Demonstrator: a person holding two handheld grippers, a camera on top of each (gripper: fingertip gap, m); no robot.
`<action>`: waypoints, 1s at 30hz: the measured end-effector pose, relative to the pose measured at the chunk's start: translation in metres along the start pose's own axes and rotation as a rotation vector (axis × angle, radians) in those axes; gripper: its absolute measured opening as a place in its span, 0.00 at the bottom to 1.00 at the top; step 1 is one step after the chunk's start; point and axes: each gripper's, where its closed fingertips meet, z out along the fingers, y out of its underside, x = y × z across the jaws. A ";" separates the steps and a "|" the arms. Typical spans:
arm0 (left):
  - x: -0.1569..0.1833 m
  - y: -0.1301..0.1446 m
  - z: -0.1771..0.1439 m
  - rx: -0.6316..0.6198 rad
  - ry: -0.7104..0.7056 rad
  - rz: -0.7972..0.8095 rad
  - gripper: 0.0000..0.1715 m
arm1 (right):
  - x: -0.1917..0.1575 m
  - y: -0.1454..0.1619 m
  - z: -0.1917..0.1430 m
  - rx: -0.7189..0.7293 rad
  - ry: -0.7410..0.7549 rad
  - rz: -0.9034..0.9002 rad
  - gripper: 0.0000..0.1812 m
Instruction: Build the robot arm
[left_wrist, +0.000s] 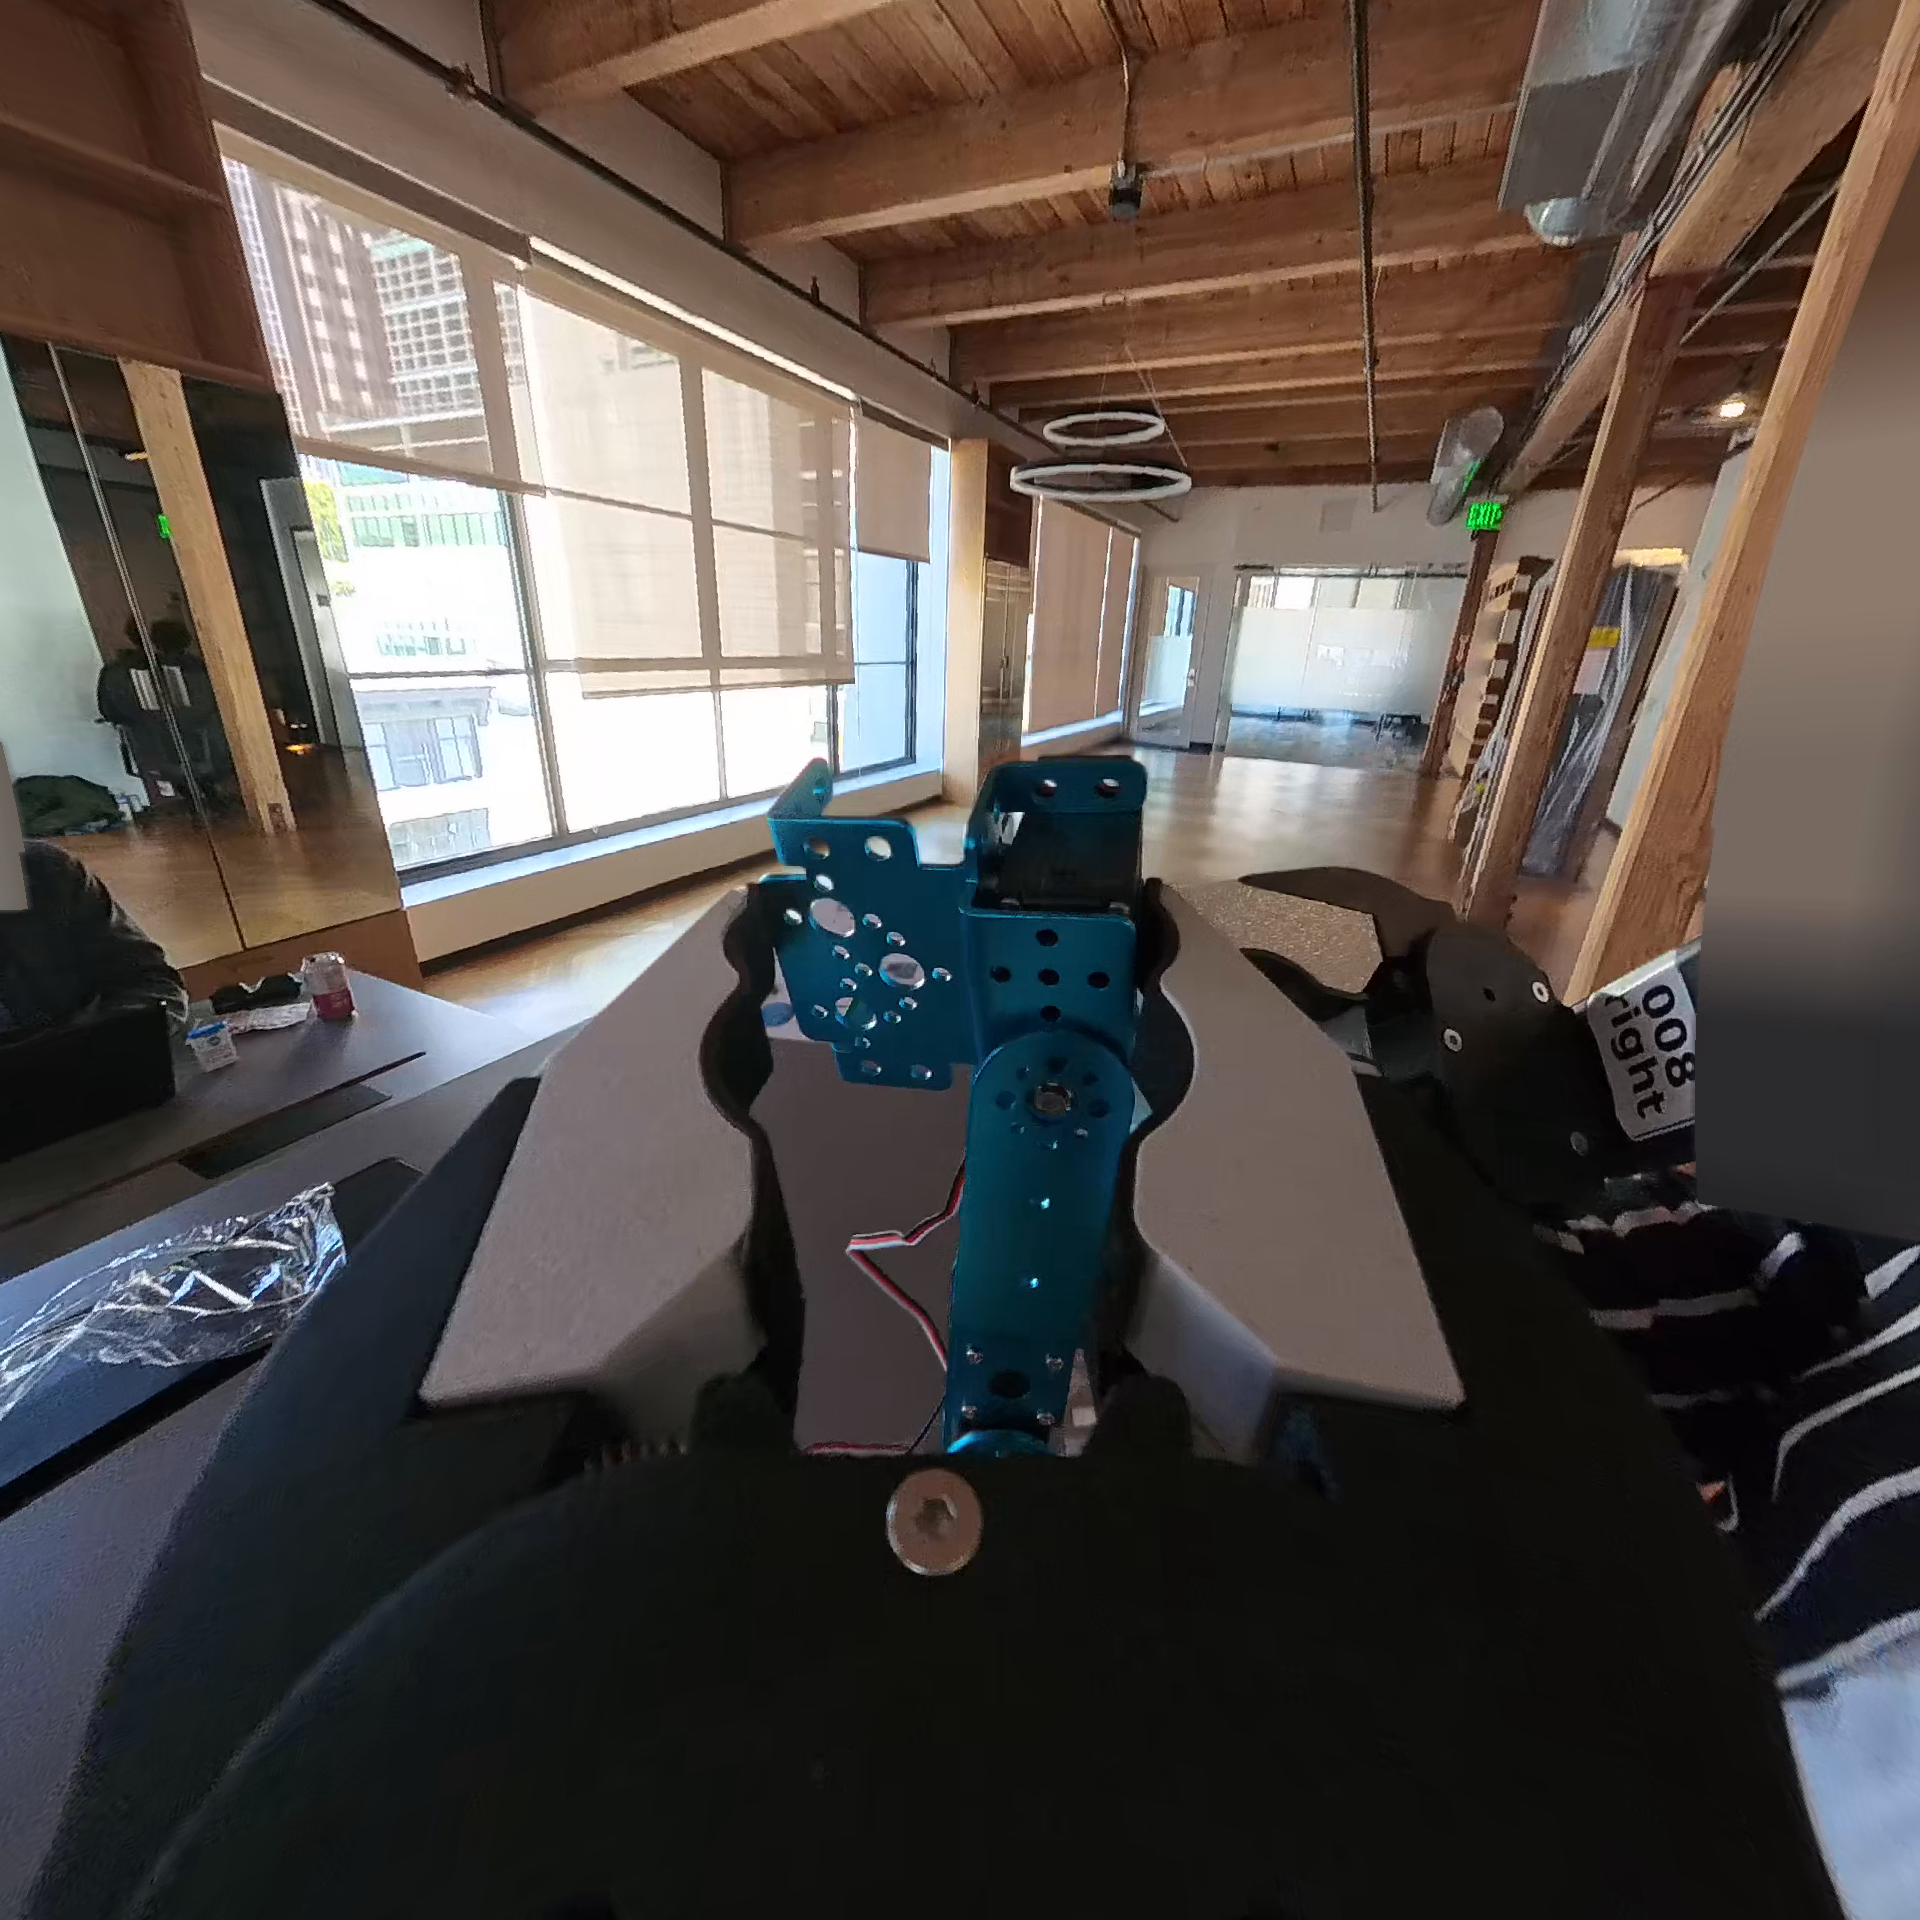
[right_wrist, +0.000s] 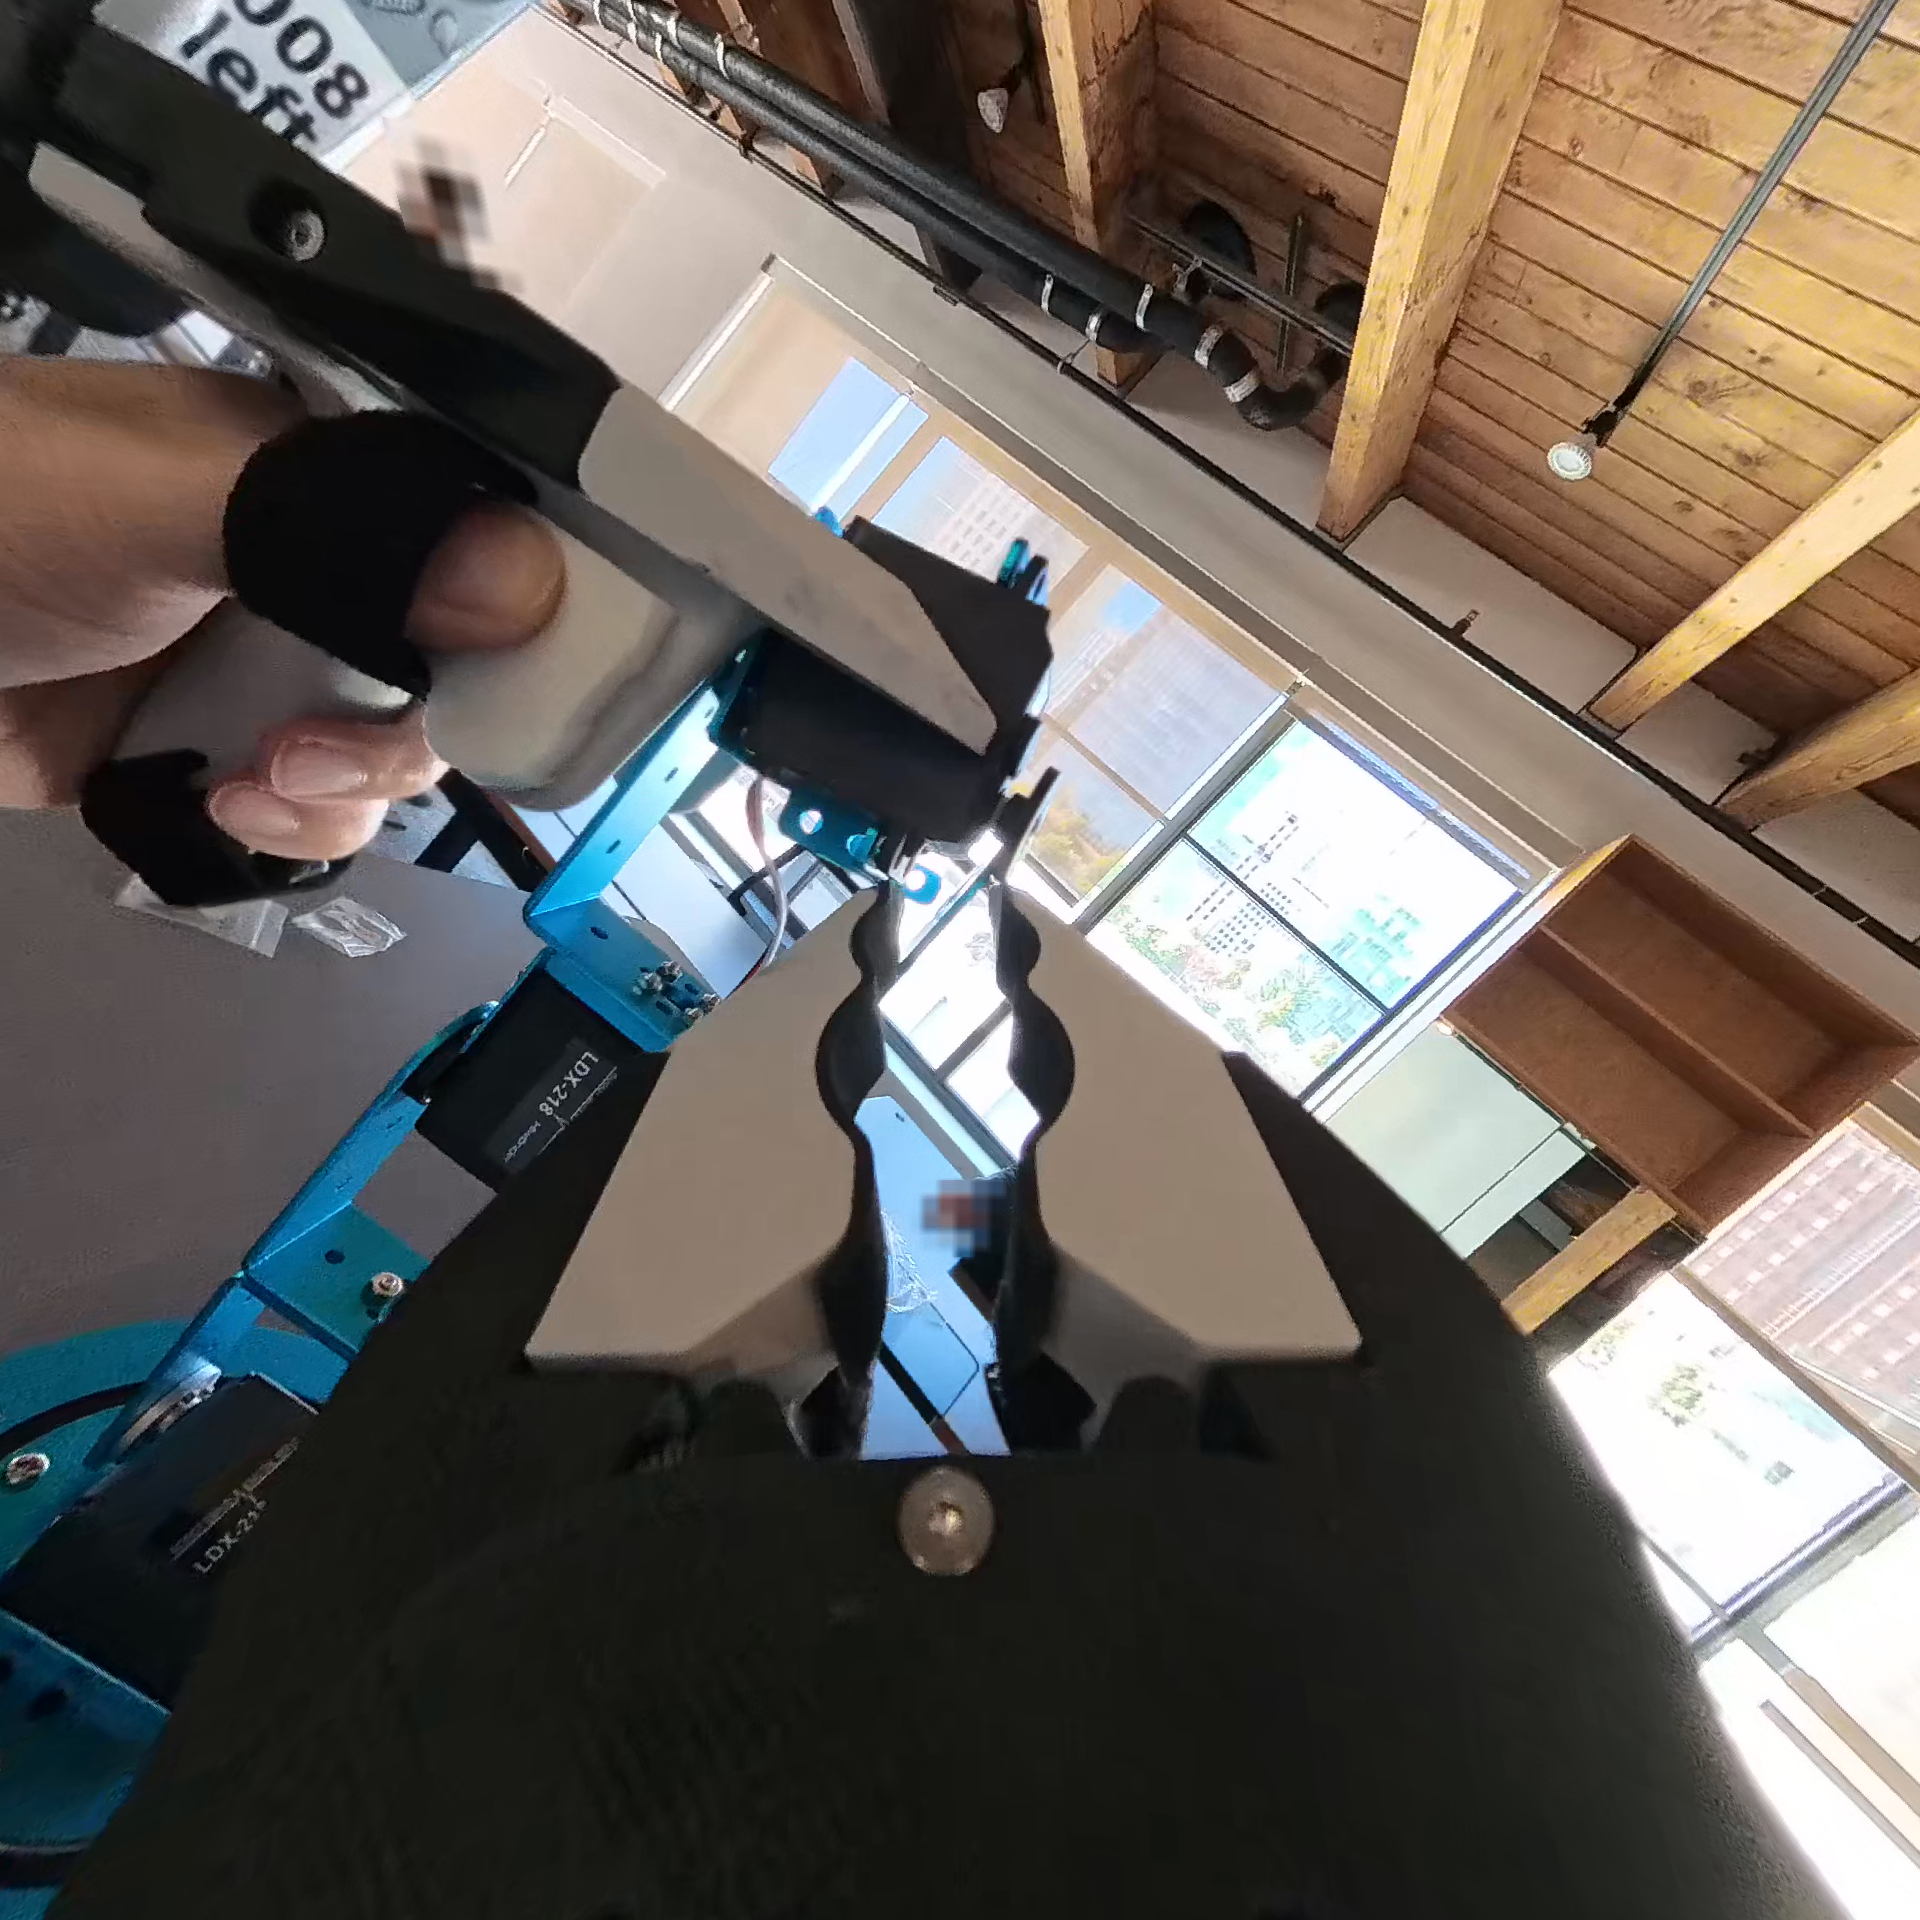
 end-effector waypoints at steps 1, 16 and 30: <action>0.000 0.000 0.000 -0.018 0.000 0.007 0.40 | 0.000 0.000 0.000 0.003 -0.001 -0.001 0.09; 0.001 0.002 -0.001 -0.140 -0.005 0.010 0.40 | 0.000 -0.003 -0.001 0.064 -0.009 0.013 0.10; 0.000 0.001 -0.002 -0.186 -0.045 0.068 0.40 | 0.003 -0.007 0.000 0.144 0.042 -0.075 0.13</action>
